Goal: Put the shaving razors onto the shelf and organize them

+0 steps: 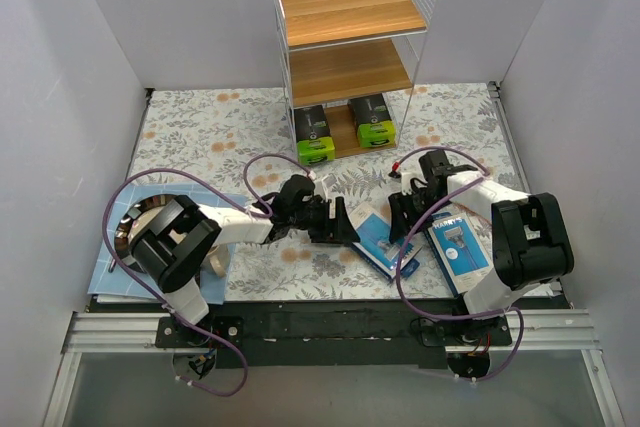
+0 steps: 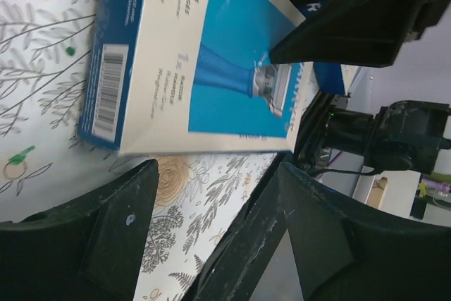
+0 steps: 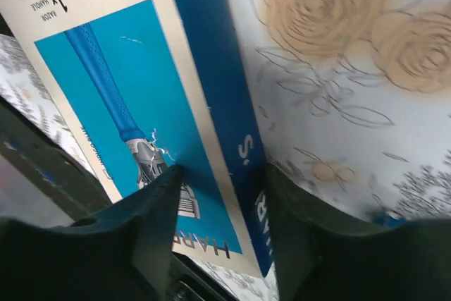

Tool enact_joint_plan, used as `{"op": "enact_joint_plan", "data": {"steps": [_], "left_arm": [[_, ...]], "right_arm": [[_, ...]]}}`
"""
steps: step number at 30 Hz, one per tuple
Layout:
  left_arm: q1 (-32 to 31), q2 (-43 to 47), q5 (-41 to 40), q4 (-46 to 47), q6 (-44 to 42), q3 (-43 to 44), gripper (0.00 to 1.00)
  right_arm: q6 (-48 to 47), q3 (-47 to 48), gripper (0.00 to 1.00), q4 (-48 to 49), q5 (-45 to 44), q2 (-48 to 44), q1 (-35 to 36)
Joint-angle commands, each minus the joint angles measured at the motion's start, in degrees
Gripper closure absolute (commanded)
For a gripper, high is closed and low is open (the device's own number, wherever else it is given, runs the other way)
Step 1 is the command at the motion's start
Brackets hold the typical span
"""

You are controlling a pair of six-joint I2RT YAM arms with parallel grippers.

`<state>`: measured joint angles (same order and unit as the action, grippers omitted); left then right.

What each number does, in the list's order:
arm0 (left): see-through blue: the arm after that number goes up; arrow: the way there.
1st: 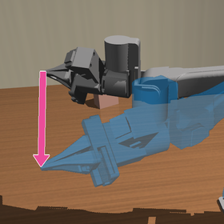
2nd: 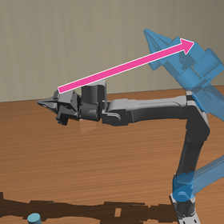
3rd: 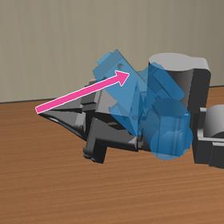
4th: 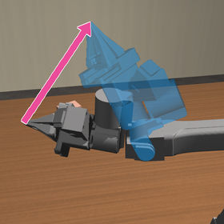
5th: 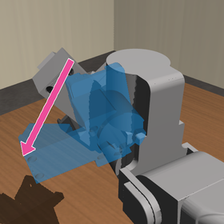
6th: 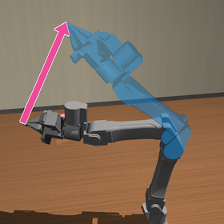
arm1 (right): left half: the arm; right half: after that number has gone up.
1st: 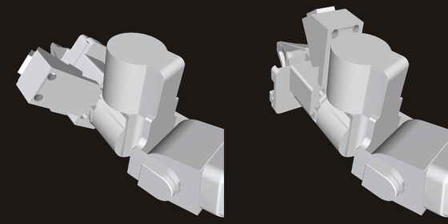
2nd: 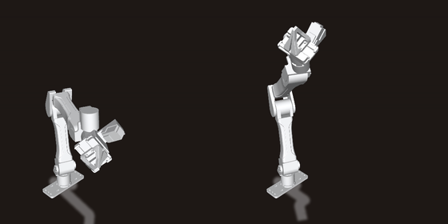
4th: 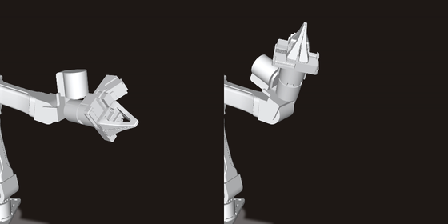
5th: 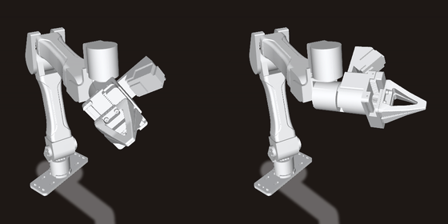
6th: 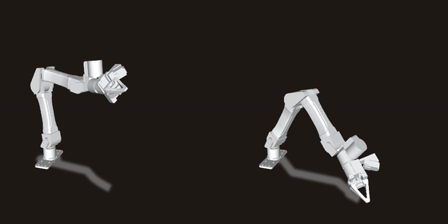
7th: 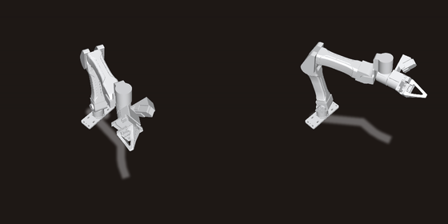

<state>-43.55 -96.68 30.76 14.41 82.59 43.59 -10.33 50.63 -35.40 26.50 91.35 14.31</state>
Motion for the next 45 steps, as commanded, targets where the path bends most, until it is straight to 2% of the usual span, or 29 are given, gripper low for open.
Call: {"op": "enact_joint_plan", "data": {"steps": [1,2,6,10,12,15,18,21,24,29,39,42,43,45], "left_arm": [[0.57,2.55,-6.57,-2.19,2.32,-1.4,0.32],[1.18,3.25,-7.38,-2.46,2.14,-2.02,0.32],[3.38,5.63,-11.07,-6.05,-1.28,-1.93,0.32],[6.54,5.63,-12.74,-8.09,-0.85,-1.49,0.3],[7.77,5.45,-12.57,-7.82,-0.24,-1.58,0.3],[7.78,5.1,-10.83,-6.17,-0.06,-2.11,0.3],[7.78,4.75,-9.41,-5.19,1.7,-3.08,0.3],[7.78,5.01,-9.49,-5.71,1.97,-3.43,0.3],[7.78,5.54,-9.5,-6.07,1.18,-3.43,0.28],[7.78,5.72,-9.23,-6.59,0.82,-3.43,0.27],[7.69,5.81,-9.23,-6.68,-0.41,-3.95,0.25],[7.87,6.07,-8.79,-6.24,0.03,-4.31,0.19],[7.95,6.07,-8.7,-6.07,0.12,-4.48,0.16],[8.22,6.16,-8.53,-5.8,0.99,-4.92,0.1]], "right_arm": [[5.3,-1.32,0.5,7.79,5.92,1.11,2.83],[8.62,-1.32,0.55,10.41,6.63,2.15,3.44],[16.81,1.65,0.59,15.96,9.0,6.99,5.64],[18.23,10.0,0.6,16.15,9.8,12.53,6.61],[18.15,14.22,0.53,15.1,8.14,13.68,6.61],[18.15,14.41,0.41,11.59,4.97,10.7,5.13],[18.94,8.29,0.32,8.34,3.56,4.73,2.41],[17.19,0.3,0.32,7.45,8.1,0.07,-0.32],[17.09,-5.53,0.37,11.3,15.3,-2.23,-2.43],[19.11,-12.13,0.42,17.28,20.95,-3.9,-2.62],[23.33,-14.24,0.51,28.54,23.07,2.07,-2.62],[24.21,-14.95,0.62,30.21,26.31,3.48,-2.53],[24.3,-15.12,0.73,30.21,27.19,3.66,-2.62],[24.74,-15.04,0.87,30.21,29.21,3.66,-2.62]]}}
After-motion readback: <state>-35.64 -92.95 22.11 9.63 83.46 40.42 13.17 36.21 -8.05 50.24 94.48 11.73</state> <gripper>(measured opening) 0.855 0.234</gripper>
